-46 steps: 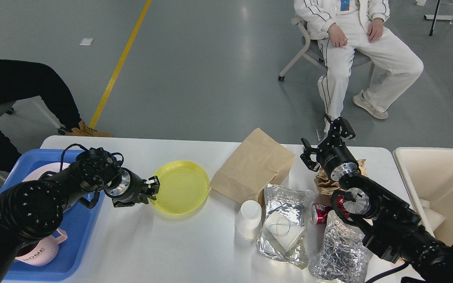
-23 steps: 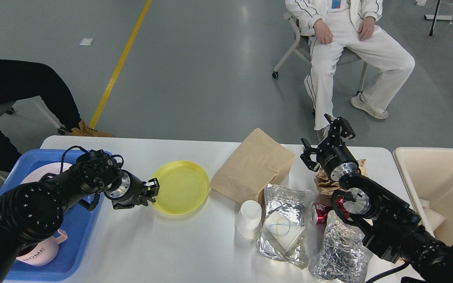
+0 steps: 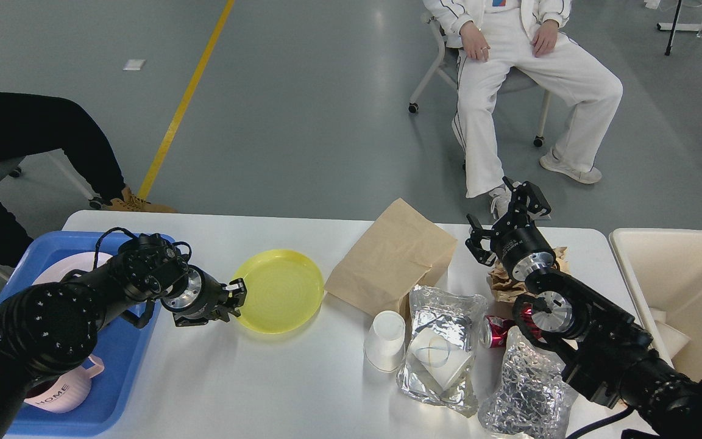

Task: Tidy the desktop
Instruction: 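Lift the yellow plate with the left gripper and carry it over the tray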

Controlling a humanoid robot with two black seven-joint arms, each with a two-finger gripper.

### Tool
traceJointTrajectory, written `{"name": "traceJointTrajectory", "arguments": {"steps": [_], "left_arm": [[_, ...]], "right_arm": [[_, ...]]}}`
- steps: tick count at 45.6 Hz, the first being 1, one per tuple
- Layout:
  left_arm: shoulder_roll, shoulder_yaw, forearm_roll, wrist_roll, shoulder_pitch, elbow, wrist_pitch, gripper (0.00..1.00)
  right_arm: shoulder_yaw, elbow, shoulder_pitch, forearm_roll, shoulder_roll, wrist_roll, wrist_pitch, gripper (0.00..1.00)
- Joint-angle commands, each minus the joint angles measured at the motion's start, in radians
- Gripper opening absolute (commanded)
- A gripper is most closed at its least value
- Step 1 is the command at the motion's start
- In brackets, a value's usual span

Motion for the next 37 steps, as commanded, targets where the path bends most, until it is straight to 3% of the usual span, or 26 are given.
{"name": "traceJointTrajectory", "arguments": {"steps": [1,6,12,16,37], "left_arm": [[0.002,0.004,0.002,0.002,0.001,0.000,-0.003,0.17],[0.002,0.001,0.002,0.011,0.003,-0.002,0.000,0.09],[0.002,-0.003,0.000,0.077,0.003,-0.003,0.000,0.00],[0.010,-0.003,0.000,0.100,0.001,-0.003,0.000,0.00],[0.130,-0.016,0.000,0.103,-0.084,-0.046,-0.037,0.00]], "right_arm": [[0.000,0.000,0.000,0.001,0.000,0.000,0.000,1.00],[0.000,0.000,0.000,-0.001,0.000,0.000,0.000,1.00],[0.000,0.000,0.000,-0.001,0.000,0.000,0.000,1.00],[0.000,0.000,0.000,-0.001,0.000,0.000,0.000,1.00],[0.000,0.000,0.000,0.001,0.000,0.000,0.000,1.00]]}}
